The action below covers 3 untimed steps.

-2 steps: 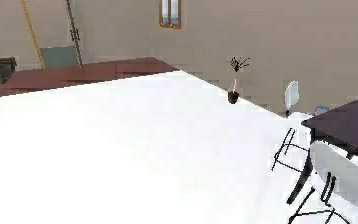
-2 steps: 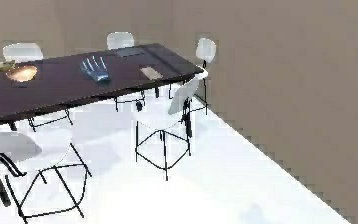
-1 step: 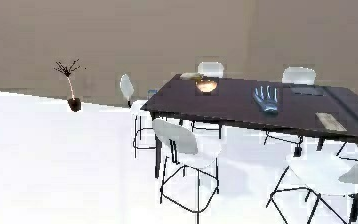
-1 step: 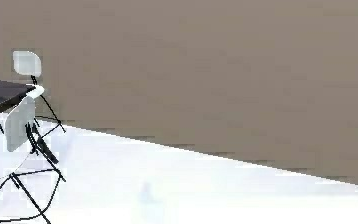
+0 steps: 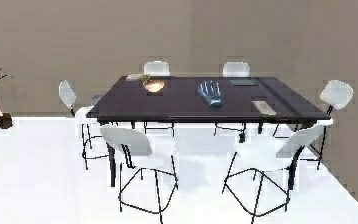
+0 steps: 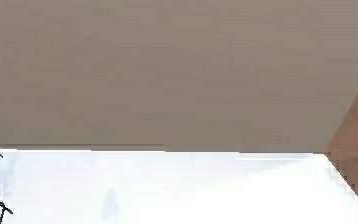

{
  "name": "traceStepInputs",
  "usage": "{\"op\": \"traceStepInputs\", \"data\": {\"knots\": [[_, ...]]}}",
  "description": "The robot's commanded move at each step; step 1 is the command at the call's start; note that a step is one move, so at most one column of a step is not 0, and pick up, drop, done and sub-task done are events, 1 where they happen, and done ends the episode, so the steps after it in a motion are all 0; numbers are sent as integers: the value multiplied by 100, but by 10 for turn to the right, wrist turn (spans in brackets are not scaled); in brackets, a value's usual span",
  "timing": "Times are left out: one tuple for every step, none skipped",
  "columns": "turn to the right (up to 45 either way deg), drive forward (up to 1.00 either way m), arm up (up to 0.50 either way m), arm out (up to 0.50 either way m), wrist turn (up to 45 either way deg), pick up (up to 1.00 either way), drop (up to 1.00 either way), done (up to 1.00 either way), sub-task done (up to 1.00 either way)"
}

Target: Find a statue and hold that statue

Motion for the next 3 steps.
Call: {"op": "traceStepInputs", "data": {"knots": [[0,35,0,0,0,0,0,0,0],[-450,0,0,0,0,0,0,0,0],[-330,0,0,0,0,0,0,0,0]]}}
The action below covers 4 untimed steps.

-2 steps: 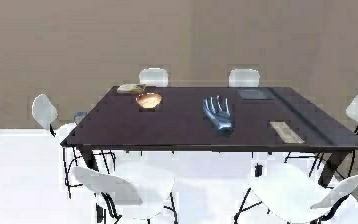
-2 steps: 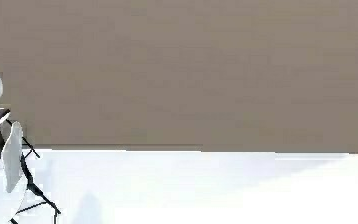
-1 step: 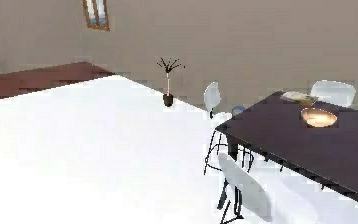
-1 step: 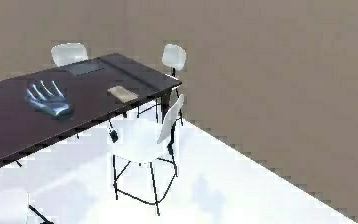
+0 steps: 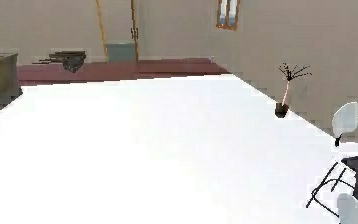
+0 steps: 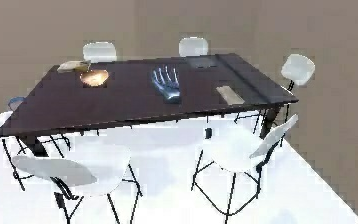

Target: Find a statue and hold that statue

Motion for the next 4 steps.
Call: {"op": "traceStepInputs", "data": {"knots": [[450,0,0,0,0,0,0,0,0],[420,0,0,0,0,0,0,0,0],[0,60,0,0,0,0,0,0,0],[-450,0,0,0,0,0,0,0,0]]}}
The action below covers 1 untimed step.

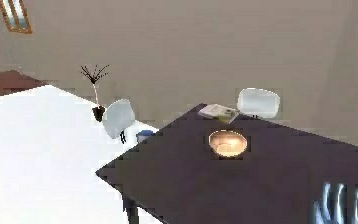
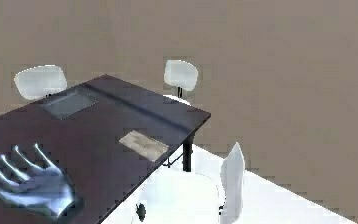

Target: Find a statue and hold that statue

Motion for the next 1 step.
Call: {"op": "traceStepInputs", "data": {"knots": [[-390,0,0,0,0,0,0,0,0]]}}
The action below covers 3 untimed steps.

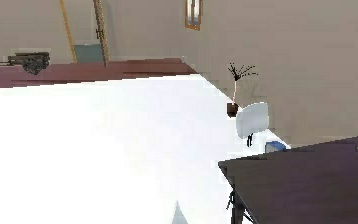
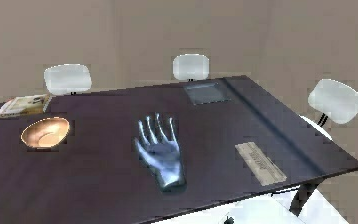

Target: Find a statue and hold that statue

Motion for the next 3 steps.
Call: {"op": "traceStepInputs", "data": {"knots": [[0,0,50,0,0,0,0,0,0],[0,0,36,0,0,0,0,0,0],[0,0,0,14,0,0,0,0,0]]}}
